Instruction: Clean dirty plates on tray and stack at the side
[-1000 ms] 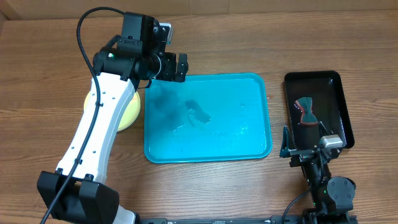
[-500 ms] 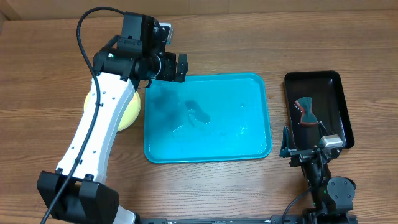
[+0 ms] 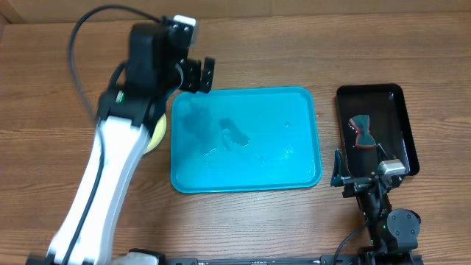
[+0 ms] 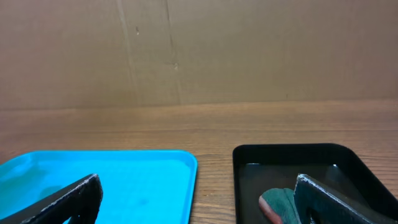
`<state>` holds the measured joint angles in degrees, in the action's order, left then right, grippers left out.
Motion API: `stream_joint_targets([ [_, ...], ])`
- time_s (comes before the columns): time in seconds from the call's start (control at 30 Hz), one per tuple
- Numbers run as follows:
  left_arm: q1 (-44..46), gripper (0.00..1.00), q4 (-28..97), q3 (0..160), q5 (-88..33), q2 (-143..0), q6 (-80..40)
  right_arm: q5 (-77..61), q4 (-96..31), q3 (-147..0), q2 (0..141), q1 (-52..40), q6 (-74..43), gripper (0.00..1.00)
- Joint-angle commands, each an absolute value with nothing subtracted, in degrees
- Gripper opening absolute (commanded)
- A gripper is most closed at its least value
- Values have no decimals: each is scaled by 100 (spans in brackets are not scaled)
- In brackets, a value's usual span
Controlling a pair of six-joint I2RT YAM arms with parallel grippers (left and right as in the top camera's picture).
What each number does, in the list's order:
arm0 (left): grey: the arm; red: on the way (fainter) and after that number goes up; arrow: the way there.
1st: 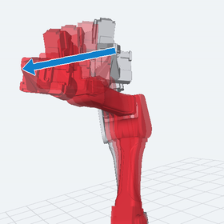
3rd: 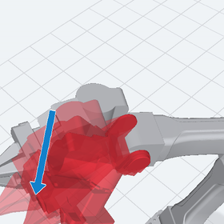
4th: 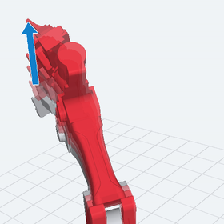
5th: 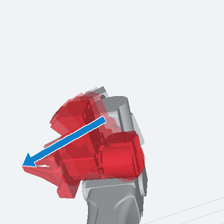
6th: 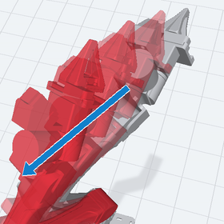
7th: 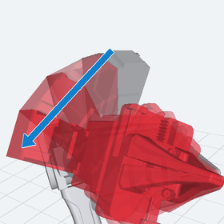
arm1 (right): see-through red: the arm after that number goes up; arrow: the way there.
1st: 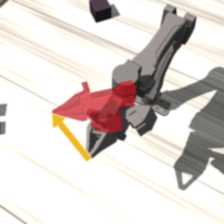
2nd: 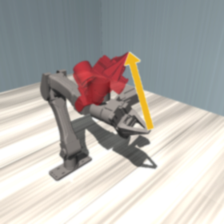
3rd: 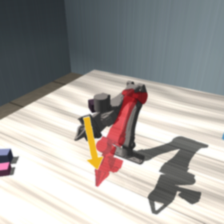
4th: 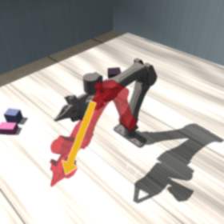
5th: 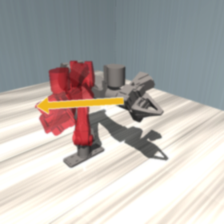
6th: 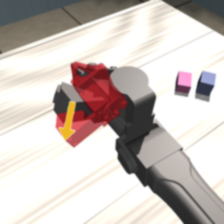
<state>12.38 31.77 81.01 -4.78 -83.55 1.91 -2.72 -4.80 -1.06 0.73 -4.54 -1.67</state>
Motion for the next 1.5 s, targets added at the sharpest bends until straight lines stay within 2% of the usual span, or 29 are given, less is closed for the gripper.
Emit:
stream_joint_targets([
  [0.0,1070,100,2462,7000,-405,-7181,427,-281,-462,-47,16,-482,-176,100],
  [0.17,652,100,1367,4928,-412,-5470,429,-281,-462,-47,16,-482,-176,100],
  [0.4,440,100,261,2827,-386,-3579,486,-281,-462,-47,16,-482,-174,100],
  [0.77,440,100,-1328,434,-211,-1470,690,-281,-462,-47,16,-482,-174,100],
  [0.87,440,100,-1391,56,-106,-1057,781,-281,-462,-47,16,-482,-174,100],
  [1.3,196,100,351,27,-257,-43,1269,-281,-462,-47,16,-482,-176,100],
  [1.47,67,100,432,27,-279,-16,1194,-281,-462,-47,16,-482,-174,100],
])
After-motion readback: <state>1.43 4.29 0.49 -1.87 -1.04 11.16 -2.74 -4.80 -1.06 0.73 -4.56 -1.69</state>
